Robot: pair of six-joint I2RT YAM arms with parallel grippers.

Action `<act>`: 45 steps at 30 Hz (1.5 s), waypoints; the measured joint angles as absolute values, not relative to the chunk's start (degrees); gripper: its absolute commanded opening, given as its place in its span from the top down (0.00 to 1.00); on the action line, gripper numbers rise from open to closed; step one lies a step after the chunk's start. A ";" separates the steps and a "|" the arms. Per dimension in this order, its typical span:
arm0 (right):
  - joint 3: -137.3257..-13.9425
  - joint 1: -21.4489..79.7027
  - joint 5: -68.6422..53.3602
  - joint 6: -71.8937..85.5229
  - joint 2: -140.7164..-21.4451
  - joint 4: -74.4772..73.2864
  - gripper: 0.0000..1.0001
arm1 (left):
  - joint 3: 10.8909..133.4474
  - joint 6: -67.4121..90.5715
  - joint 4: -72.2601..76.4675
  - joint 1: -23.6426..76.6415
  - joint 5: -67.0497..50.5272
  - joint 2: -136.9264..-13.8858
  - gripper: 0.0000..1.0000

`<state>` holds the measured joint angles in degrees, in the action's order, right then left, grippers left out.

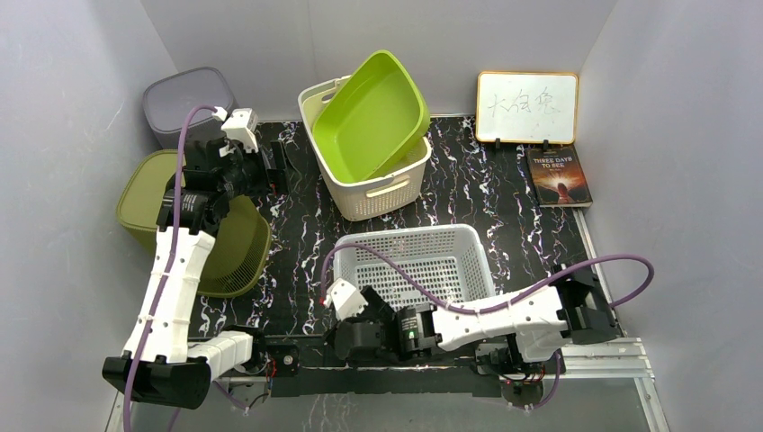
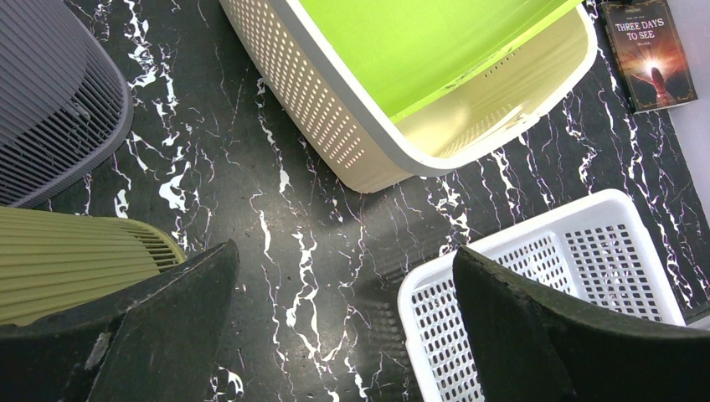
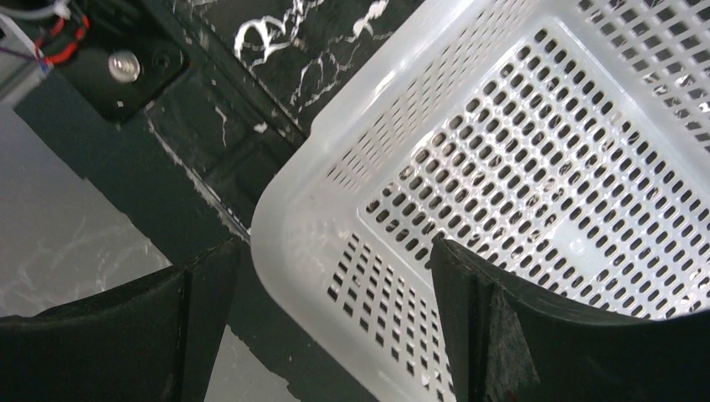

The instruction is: Turn the large container upside down

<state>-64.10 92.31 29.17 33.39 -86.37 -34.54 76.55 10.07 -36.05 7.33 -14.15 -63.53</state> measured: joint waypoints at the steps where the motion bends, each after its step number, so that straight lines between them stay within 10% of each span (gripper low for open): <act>1: -64.10 93.01 29.54 33.58 -86.74 -35.27 0.18 | 76.55 10.04 -36.05 7.33 -14.15 -63.51 0.02; 13: -62.13 94.43 32.75 33.69 -86.85 -40.64 0.26 | 76.51 9.61 -36.07 7.33 -14.13 -62.89 0.02; 26: -58.11 94.35 29.71 24.18 -81.71 -42.15 0.99 | 75.85 9.39 -36.34 7.33 -13.98 -61.41 0.02; 45: -57.25 90.06 33.08 19.11 -72.03 10.26 1.00 | 86.35 9.19 -40.86 7.33 -13.26 -60.95 0.02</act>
<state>-57.25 90.06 33.08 19.11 -72.03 10.26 86.35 9.19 -40.86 7.33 -13.26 -60.95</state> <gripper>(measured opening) 0.149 0.983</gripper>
